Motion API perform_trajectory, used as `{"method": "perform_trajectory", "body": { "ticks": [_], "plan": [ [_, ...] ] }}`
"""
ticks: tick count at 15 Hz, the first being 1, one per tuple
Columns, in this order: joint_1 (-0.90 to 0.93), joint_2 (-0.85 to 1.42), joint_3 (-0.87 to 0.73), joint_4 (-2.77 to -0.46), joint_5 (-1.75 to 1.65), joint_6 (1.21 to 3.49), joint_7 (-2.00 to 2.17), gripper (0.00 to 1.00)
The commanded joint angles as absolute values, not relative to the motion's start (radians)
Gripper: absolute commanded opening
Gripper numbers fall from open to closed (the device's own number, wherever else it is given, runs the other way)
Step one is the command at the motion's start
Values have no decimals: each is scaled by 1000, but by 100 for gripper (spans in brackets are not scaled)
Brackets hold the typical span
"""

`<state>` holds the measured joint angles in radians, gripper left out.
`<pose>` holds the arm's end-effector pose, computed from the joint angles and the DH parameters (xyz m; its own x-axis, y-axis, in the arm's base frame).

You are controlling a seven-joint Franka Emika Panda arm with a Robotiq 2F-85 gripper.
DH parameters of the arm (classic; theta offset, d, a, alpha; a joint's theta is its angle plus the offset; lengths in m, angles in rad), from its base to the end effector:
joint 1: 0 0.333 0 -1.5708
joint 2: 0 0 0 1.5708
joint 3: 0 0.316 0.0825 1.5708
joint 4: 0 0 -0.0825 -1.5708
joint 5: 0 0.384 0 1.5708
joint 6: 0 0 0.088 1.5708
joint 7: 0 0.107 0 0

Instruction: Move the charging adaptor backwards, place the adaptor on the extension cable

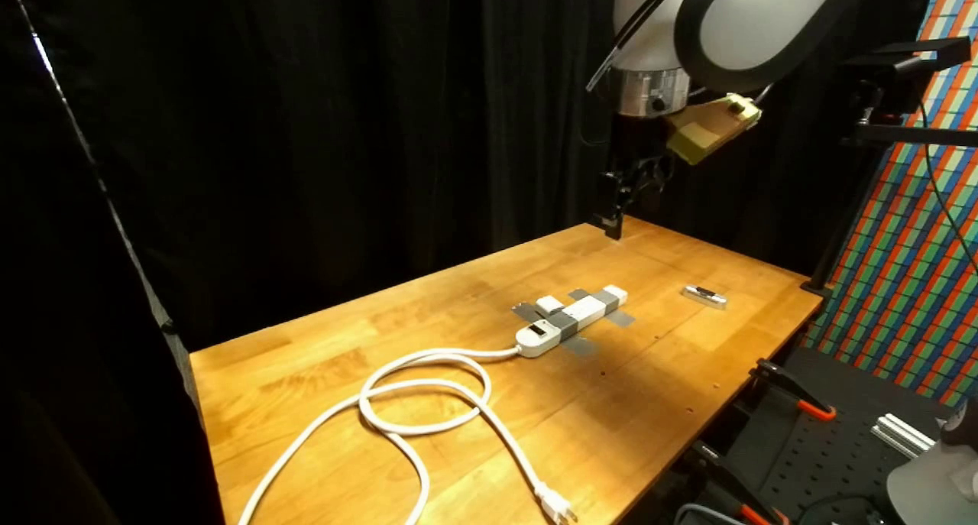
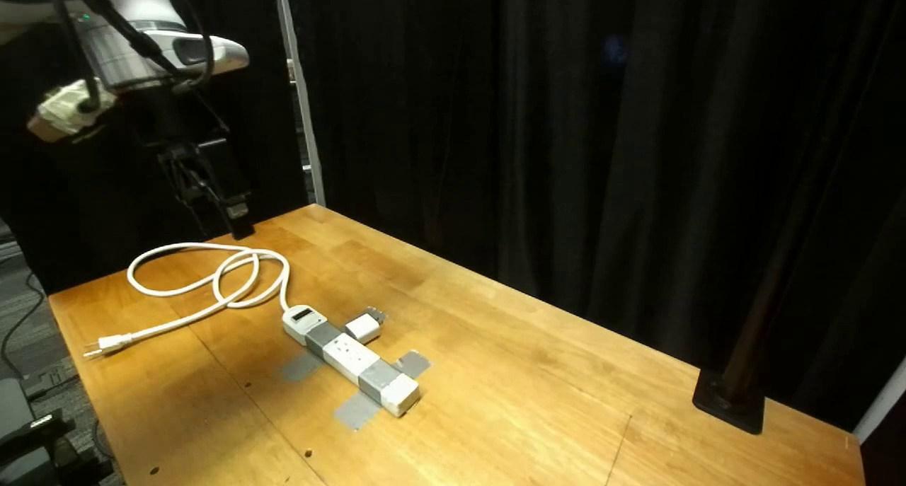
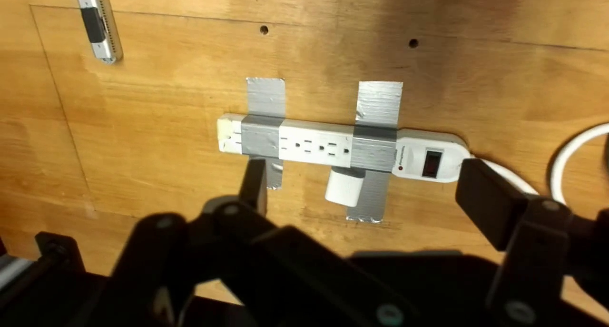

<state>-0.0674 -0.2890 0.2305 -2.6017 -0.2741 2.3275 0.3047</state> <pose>0.4136 0.0607 0.3528 0.9974 0.0453 0.0559 0.0295 -0.9664 0.2555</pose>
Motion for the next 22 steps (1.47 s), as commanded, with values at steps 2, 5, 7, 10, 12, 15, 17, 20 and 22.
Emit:
{"method": "perform_trajectory", "body": {
  "ticks": [2, 5, 7, 10, 12, 15, 17, 20, 22],
  "plan": [
    [-58, -22, 140, -2392, -221, 2350, 312, 100],
    [-46, 81, 82, -2326, -107, 2429, 263, 100],
    [-43, 126, 61, -2313, -45, 2500, 236, 100],
    [-33, 163, 44, -2341, -24, 2621, 209, 100],
    [-22, 191, 32, -2360, -50, 2708, 219, 100],
    [2, 248, 16, -2362, -65, 2776, 223, 100],
    [21, 289, -1, -2348, -84, 2787, 227, 100],
    [43, 350, -24, -2317, -91, 2761, 225, 100],
    [60, 388, -48, -2301, -101, 2772, 238, 100]
  ]
}}
